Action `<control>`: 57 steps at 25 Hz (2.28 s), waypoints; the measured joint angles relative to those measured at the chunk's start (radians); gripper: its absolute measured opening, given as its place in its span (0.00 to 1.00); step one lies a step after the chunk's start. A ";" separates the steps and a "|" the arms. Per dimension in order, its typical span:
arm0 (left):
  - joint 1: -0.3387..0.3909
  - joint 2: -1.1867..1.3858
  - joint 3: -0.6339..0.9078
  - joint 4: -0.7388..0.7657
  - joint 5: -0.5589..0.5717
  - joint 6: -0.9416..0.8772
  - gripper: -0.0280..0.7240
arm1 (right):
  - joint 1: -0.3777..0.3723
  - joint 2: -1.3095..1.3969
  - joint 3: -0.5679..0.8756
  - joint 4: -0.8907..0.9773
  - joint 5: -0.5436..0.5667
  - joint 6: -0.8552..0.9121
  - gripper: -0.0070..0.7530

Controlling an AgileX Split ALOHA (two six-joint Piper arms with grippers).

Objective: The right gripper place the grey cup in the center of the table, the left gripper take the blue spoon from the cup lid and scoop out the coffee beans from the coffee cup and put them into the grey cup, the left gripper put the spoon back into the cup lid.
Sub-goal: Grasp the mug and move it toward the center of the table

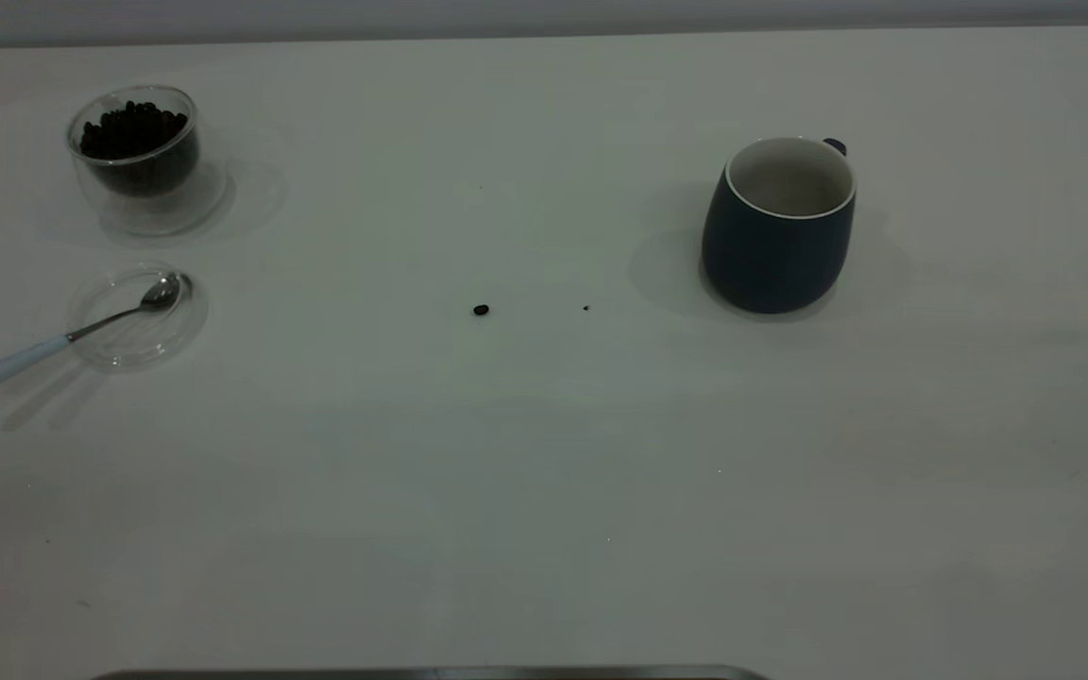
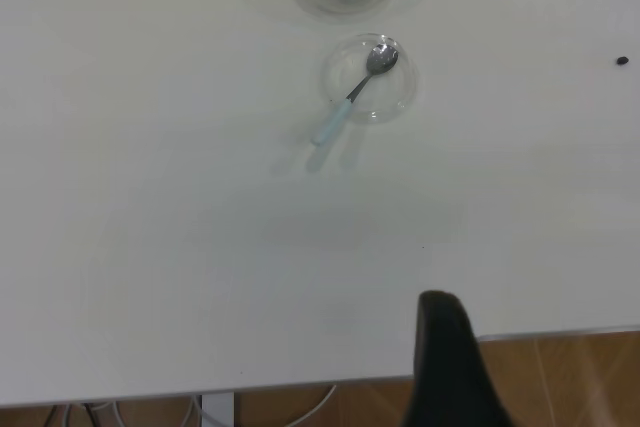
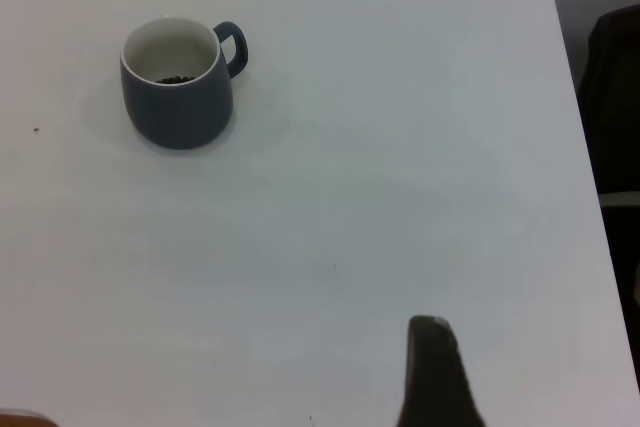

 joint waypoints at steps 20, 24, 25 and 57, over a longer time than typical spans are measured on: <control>0.000 0.000 0.000 0.000 0.000 0.000 0.75 | 0.001 0.000 0.000 0.000 0.000 0.000 0.62; 0.000 0.000 0.000 0.000 0.000 0.000 0.75 | 0.000 0.000 0.000 0.000 0.000 0.000 0.62; 0.000 0.000 0.000 0.000 0.000 0.000 0.75 | 0.001 0.000 0.000 0.000 0.000 0.000 0.62; 0.000 0.000 0.000 0.000 0.000 0.000 0.75 | 0.000 0.267 -0.064 -0.047 -0.082 0.005 0.62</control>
